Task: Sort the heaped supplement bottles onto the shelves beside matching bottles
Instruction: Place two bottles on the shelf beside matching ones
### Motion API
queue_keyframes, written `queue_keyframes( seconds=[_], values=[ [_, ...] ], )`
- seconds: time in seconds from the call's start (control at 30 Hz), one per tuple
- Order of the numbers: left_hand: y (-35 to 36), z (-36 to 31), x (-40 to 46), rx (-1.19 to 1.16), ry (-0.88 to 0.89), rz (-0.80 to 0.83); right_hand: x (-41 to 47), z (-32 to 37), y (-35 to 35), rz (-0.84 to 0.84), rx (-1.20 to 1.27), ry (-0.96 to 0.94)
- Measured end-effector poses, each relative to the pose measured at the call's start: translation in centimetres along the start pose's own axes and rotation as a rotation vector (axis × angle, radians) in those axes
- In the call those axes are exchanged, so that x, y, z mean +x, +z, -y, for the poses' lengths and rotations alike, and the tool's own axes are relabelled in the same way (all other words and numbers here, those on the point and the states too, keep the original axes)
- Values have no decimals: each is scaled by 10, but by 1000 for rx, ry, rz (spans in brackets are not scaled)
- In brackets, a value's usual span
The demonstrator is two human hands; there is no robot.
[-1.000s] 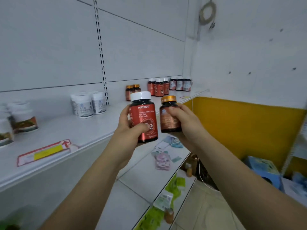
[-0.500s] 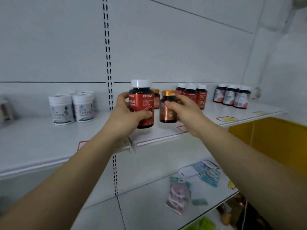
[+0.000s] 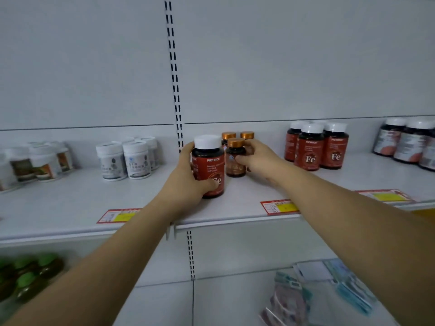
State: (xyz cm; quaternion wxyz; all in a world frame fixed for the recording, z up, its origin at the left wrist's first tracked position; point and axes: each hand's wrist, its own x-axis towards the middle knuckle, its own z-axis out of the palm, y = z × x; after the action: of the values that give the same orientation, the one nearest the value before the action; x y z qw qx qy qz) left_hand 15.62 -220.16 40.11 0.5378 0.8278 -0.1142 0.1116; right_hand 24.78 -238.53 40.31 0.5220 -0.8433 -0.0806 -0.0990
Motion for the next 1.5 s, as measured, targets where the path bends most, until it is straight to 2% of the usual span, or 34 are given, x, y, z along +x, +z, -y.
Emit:
queue_keyframes(
  seconds=[0.13,0.4,0.6,0.87,0.97,1.1,1.2,1.3,1.5],
  values=[
    [1,7,6,18,19,3,14,-1,3,38,-188,-38],
    [1,1,5,104,31,18,20,-1,5,19,-364,-39],
    [14,-24,11,59,8,31,-3,-1,-32,29,-481,-88],
    [120,-85,17,-6,119,47,-44,-47,-140,52,-651,-120],
    [169,-100,19,-72,67,15,-53,-73,-201,14,-690,-109],
    [227,-112,21,-89,-29,18,-52,-111,-268,117,-707,42],
    [250,-116,20,-57,-69,2,-49,-129,-284,217,-700,91],
    [256,-113,24,-35,-92,-32,-45,-143,-282,323,-836,87],
    [261,-114,37,82,-116,-58,-43,-148,-279,348,-921,76]
  ],
)
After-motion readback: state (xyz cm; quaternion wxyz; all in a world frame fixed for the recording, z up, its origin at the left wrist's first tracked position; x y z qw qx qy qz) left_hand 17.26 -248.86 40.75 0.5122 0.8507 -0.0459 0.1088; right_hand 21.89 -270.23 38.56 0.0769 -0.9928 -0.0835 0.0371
